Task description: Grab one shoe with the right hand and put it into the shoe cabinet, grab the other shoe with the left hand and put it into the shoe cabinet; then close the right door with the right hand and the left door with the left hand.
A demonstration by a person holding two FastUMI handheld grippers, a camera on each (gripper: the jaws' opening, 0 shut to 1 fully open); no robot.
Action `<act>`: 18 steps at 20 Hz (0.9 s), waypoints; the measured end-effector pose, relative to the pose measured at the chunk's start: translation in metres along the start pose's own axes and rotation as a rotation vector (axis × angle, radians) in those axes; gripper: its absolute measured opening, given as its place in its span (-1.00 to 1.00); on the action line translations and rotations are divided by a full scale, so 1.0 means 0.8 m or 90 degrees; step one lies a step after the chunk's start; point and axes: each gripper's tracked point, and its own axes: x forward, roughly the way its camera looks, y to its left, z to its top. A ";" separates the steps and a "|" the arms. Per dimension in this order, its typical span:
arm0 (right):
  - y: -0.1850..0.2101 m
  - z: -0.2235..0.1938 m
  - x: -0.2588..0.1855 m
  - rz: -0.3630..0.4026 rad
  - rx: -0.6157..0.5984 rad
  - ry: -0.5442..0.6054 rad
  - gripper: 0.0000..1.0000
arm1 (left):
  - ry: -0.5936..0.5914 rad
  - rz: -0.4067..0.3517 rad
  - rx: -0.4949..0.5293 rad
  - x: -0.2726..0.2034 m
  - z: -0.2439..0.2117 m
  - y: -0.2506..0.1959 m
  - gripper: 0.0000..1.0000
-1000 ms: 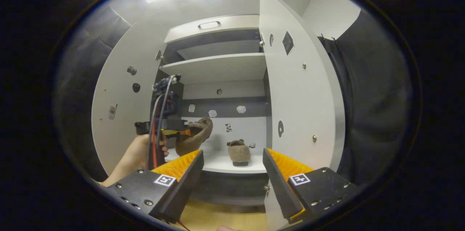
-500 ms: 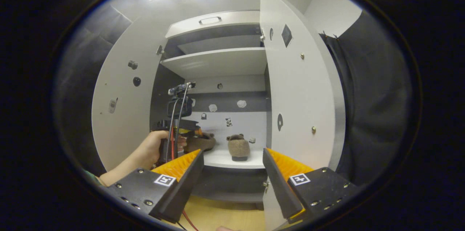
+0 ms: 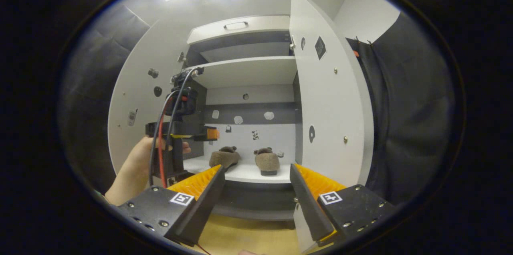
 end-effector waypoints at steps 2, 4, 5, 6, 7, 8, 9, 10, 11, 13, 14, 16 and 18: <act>0.018 0.001 -0.016 0.017 0.028 -0.011 0.96 | -0.011 -0.012 0.008 -0.042 0.002 -0.005 0.92; 0.045 0.000 -0.038 0.063 0.064 -0.015 0.96 | 0.009 -0.025 0.002 -0.083 -0.006 -0.008 1.00; 0.054 -0.002 -0.049 0.079 0.083 -0.011 0.95 | 0.008 -0.037 0.001 -0.101 -0.006 -0.011 0.87; 0.060 -0.002 -0.060 0.087 0.092 -0.010 0.96 | 0.006 -0.043 0.000 -0.120 -0.008 -0.011 0.93; 0.061 -0.003 -0.070 0.087 0.091 -0.013 0.96 | -0.001 -0.042 0.002 -0.137 -0.007 -0.009 0.93; 0.057 -0.007 -0.079 0.074 0.086 -0.009 0.96 | -0.006 -0.040 0.008 -0.155 -0.007 -0.006 0.93; 0.053 -0.011 -0.089 0.061 0.082 -0.007 0.95 | -0.016 -0.036 0.008 -0.173 -0.004 -0.002 1.00; 0.050 -0.015 -0.098 0.051 0.077 -0.001 0.94 | -0.027 -0.036 0.008 -0.191 0.001 0.001 0.87; 0.046 -0.019 -0.107 0.042 0.073 0.006 0.96 | -0.033 -0.038 0.004 -0.209 0.002 0.003 0.93; 0.038 -0.015 -0.124 0.030 0.074 0.004 0.96 | -0.041 -0.055 0.005 -0.244 0.002 0.006 0.86; 0.037 -0.008 -0.131 0.032 0.073 -0.004 0.96 | -0.045 -0.062 0.015 -0.260 -0.001 0.011 0.86; 0.034 0.000 -0.139 0.053 0.061 0.002 0.96 | -0.041 -0.050 0.018 -0.289 -0.014 0.026 0.92; 0.019 0.018 -0.147 0.073 0.053 0.008 0.96 | -0.042 -0.049 0.017 -0.312 -0.025 0.038 0.97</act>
